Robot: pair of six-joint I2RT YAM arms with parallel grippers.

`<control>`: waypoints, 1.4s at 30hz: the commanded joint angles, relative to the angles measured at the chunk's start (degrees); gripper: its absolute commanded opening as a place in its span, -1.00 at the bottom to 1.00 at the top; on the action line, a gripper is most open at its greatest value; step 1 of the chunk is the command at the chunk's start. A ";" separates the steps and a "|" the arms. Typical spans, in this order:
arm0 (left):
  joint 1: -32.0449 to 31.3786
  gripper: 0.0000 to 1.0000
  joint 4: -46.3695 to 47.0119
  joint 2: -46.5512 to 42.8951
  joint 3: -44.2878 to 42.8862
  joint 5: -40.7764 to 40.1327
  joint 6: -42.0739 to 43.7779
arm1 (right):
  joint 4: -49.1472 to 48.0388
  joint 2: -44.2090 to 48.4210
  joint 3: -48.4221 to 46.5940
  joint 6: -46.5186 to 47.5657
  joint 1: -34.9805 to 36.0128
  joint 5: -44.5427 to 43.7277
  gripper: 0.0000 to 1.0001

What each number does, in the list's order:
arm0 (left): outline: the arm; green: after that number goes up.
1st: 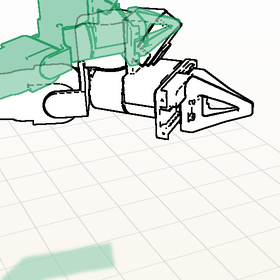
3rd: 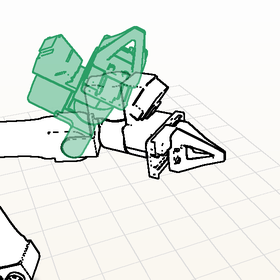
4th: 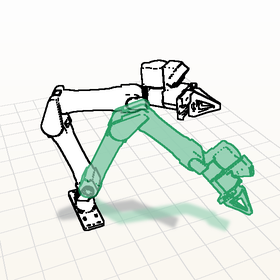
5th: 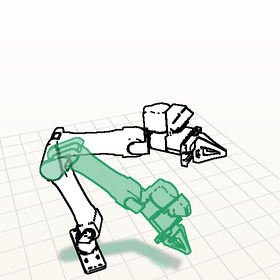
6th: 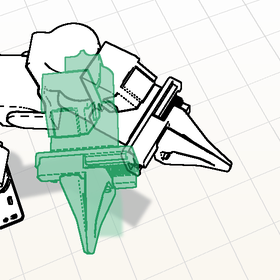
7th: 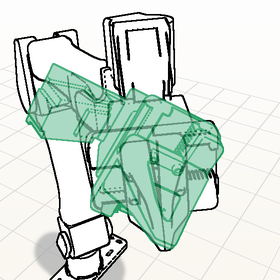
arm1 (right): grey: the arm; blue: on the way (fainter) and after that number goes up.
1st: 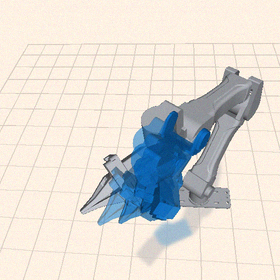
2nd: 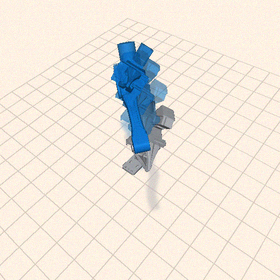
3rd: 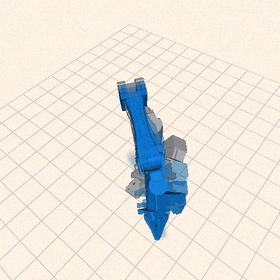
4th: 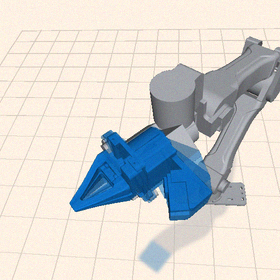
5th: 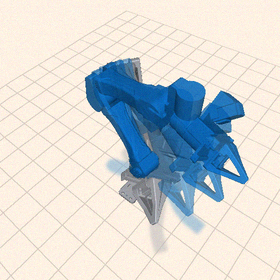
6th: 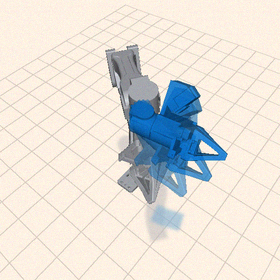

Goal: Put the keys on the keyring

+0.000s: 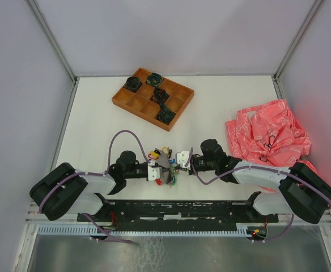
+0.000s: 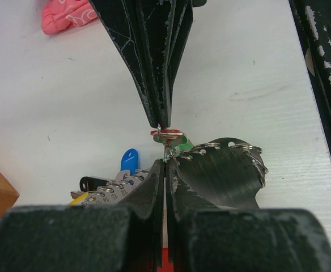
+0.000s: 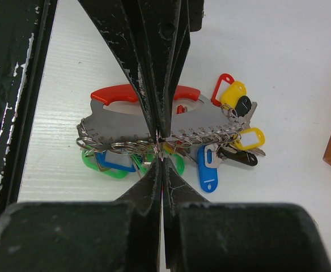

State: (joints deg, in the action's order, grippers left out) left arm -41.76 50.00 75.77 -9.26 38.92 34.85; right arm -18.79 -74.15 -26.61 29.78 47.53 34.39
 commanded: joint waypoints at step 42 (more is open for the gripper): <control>-0.24 -0.95 2.58 -0.54 -1.95 2.31 2.24 | 0.14 0.56 -1.65 0.54 1.08 0.74 -0.97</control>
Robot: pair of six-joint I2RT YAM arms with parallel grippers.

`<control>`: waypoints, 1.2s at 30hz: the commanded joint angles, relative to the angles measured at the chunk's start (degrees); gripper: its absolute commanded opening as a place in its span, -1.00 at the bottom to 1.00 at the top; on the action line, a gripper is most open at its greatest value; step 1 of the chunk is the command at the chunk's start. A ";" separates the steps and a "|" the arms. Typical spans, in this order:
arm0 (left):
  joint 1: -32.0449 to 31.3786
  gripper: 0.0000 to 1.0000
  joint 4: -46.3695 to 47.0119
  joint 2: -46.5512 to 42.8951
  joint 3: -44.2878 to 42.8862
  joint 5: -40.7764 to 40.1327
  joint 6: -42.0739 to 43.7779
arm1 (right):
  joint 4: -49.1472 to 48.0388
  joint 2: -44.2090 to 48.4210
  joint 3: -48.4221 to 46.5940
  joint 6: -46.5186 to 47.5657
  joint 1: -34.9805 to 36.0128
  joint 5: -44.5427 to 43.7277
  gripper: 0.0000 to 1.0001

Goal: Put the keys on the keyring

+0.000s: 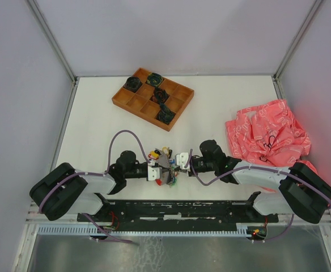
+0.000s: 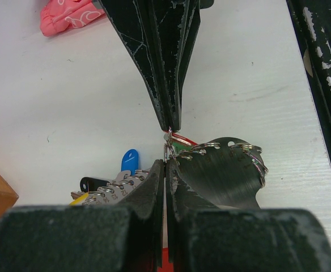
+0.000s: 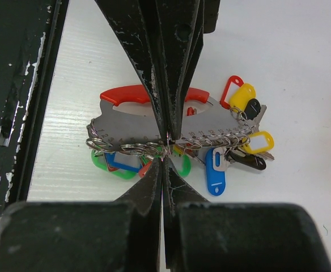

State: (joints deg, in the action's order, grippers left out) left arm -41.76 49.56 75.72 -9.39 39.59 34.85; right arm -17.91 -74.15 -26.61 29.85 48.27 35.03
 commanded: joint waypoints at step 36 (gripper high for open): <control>-0.18 -0.95 1.77 -1.28 -2.04 2.66 2.33 | 0.41 1.20 -2.21 0.65 0.90 -0.97 -0.97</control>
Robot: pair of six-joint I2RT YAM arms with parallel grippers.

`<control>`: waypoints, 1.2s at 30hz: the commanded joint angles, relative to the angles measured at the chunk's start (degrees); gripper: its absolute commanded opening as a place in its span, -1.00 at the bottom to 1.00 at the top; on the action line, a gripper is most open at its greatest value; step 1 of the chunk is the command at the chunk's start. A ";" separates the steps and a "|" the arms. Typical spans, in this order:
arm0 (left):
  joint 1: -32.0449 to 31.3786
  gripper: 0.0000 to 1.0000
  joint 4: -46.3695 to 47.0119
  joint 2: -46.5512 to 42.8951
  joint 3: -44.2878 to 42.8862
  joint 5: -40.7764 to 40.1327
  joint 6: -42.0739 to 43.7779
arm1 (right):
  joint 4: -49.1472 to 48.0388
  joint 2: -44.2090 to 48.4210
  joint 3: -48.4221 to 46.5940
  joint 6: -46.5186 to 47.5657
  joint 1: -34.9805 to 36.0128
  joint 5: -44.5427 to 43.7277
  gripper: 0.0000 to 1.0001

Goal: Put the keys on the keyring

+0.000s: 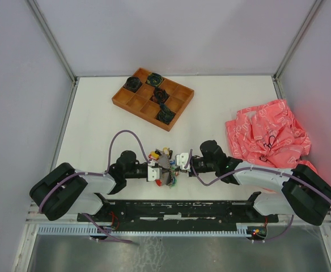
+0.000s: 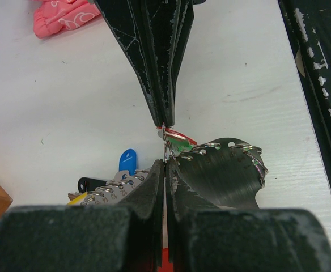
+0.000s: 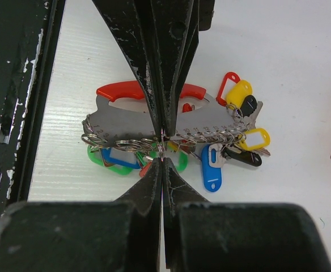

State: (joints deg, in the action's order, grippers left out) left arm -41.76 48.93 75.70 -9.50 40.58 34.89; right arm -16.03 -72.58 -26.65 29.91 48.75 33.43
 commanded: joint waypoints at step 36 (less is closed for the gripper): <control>-0.18 -0.95 1.92 -0.82 -2.28 1.70 2.56 | -0.91 1.80 -1.55 0.94 0.82 -2.06 -0.98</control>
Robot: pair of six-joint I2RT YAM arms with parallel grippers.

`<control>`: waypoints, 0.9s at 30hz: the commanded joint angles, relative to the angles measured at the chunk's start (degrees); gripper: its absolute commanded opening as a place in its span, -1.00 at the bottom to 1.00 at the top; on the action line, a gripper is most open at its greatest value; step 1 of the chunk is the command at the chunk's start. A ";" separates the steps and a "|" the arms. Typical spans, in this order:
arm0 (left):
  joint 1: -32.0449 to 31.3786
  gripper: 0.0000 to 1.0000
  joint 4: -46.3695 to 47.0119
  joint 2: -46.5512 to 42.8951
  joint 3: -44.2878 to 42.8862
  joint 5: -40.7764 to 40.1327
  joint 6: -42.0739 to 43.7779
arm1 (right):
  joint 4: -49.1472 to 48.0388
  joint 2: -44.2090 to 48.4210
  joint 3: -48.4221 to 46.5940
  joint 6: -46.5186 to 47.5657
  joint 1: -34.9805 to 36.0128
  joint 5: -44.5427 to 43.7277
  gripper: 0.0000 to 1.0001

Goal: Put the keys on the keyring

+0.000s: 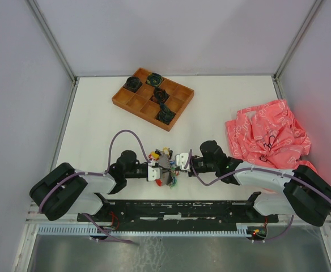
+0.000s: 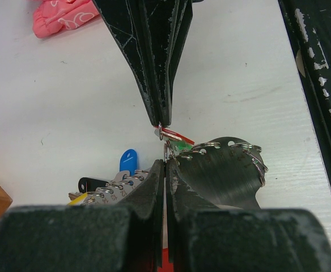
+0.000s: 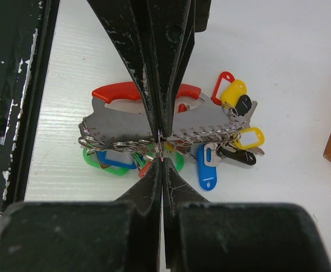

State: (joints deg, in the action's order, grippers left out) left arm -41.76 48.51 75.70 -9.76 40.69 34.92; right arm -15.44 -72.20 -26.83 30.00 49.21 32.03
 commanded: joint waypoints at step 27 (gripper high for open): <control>-0.21 -0.95 2.29 -1.24 -2.02 1.90 2.54 | -2.27 -1.46 -2.52 0.56 0.45 1.97 -0.98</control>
State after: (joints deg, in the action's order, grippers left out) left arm -41.76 48.29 75.70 -9.80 40.73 34.94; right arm -15.44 -73.23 -26.89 30.13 49.39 32.95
